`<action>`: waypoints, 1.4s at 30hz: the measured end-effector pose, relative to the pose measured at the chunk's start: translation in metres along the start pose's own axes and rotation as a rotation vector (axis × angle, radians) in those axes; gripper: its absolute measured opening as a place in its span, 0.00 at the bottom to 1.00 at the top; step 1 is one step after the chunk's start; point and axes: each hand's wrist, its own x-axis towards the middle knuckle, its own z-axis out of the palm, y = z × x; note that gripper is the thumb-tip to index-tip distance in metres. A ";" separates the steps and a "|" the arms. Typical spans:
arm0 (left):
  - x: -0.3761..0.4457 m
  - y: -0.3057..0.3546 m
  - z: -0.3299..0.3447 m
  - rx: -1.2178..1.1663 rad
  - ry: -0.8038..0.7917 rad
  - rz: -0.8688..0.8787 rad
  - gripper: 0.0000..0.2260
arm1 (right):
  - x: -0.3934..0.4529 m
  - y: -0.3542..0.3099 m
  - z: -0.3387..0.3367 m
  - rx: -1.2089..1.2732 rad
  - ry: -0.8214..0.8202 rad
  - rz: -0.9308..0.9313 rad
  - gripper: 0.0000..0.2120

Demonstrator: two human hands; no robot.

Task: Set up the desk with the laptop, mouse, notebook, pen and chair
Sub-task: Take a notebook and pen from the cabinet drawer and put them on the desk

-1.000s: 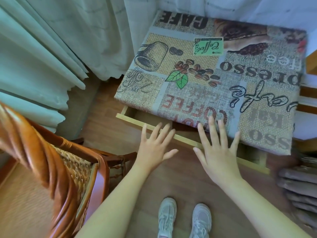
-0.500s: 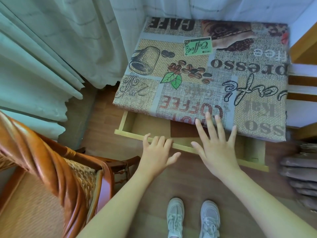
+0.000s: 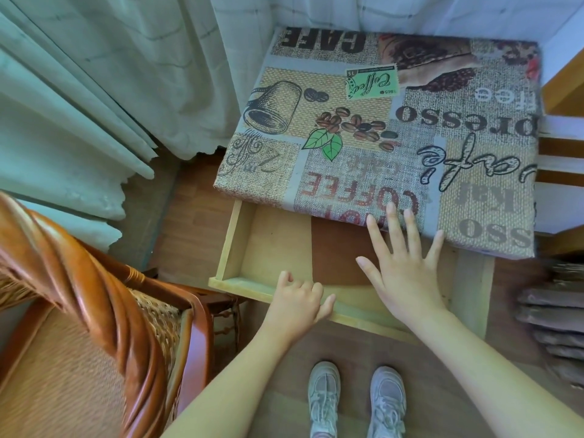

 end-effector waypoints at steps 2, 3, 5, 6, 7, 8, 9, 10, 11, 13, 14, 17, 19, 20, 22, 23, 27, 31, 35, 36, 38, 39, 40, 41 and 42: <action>-0.001 0.001 0.002 -0.006 -0.035 0.003 0.19 | 0.000 0.000 0.000 -0.002 0.006 0.000 0.32; -0.002 0.002 0.003 -0.013 -0.041 0.003 0.19 | 0.000 -0.001 0.000 -0.003 0.006 0.000 0.33; 0.000 0.002 0.003 -0.024 -0.050 -0.002 0.19 | -0.001 -0.001 0.001 0.000 0.011 0.002 0.33; 0.002 0.002 0.003 -0.031 -0.052 0.000 0.19 | -0.001 -0.002 0.001 0.002 0.013 0.004 0.33; 0.006 0.002 0.003 -0.037 -0.048 0.000 0.20 | -0.002 -0.002 0.002 0.004 0.012 0.003 0.33; 0.009 0.002 0.002 -0.044 -0.046 -0.004 0.20 | -0.003 -0.001 0.002 0.010 0.010 0.000 0.33; 0.011 0.003 0.002 -0.042 -0.039 -0.013 0.20 | -0.005 -0.001 0.003 0.018 0.009 -0.004 0.33; 0.011 0.003 0.001 -0.045 -0.038 -0.024 0.20 | -0.008 0.000 0.003 0.030 0.008 -0.006 0.32; 0.010 0.003 0.002 -0.047 -0.038 -0.033 0.20 | -0.012 0.000 0.004 0.046 0.009 -0.008 0.32; 0.004 0.004 0.004 -0.045 -0.032 -0.036 0.21 | -0.021 0.003 0.006 0.091 0.019 -0.016 0.31; 0.001 0.003 0.004 -0.057 -0.041 -0.043 0.21 | -0.027 0.004 0.007 0.119 0.027 -0.027 0.31; 0.001 0.003 0.007 -0.114 -0.121 -0.075 0.23 | -0.042 0.007 0.014 0.199 0.048 -0.053 0.29; 0.008 0.006 0.003 -0.141 -0.225 -0.098 0.23 | -0.050 0.007 0.022 0.241 0.038 -0.035 0.30; 0.012 0.007 -0.003 -0.146 -0.277 -0.120 0.23 | -0.051 0.008 0.027 0.273 0.021 -0.003 0.31; 0.025 0.010 -0.010 -0.140 -0.420 -0.235 0.22 | -0.050 0.010 0.036 0.340 -0.011 0.093 0.33; 0.030 0.010 -0.011 -0.145 -0.451 -0.331 0.25 | -0.047 0.012 0.040 0.366 -0.018 0.146 0.33; 0.043 0.011 0.001 -0.389 -0.351 -0.635 0.44 | -0.029 0.019 0.055 0.537 -0.026 0.338 0.35; 0.060 0.014 0.015 -0.620 -0.327 -0.702 0.55 | -0.013 0.023 0.069 0.737 -0.034 0.446 0.40; 0.066 0.019 0.021 -0.566 -0.409 -0.644 0.59 | -0.004 0.019 0.079 0.810 -0.034 0.414 0.43; 0.066 0.020 0.022 -0.558 -0.420 -0.647 0.59 | -0.002 0.017 0.080 0.815 -0.030 0.408 0.44; 0.062 0.022 0.026 -0.515 -0.428 -0.630 0.60 | 0.001 0.013 0.082 0.814 -0.024 0.398 0.45; 0.059 0.022 0.027 -0.489 -0.432 -0.612 0.60 | 0.002 0.011 0.083 0.804 -0.028 0.385 0.45; 0.056 0.022 0.029 -0.466 -0.434 -0.594 0.59 | 0.003 0.008 0.083 0.788 -0.039 0.366 0.45; 0.054 0.020 0.031 -0.446 -0.433 -0.579 0.59 | 0.004 0.006 0.084 0.772 -0.055 0.345 0.44; 0.051 0.019 0.032 -0.428 -0.429 -0.564 0.59 | 0.004 0.003 0.084 0.761 -0.067 0.328 0.43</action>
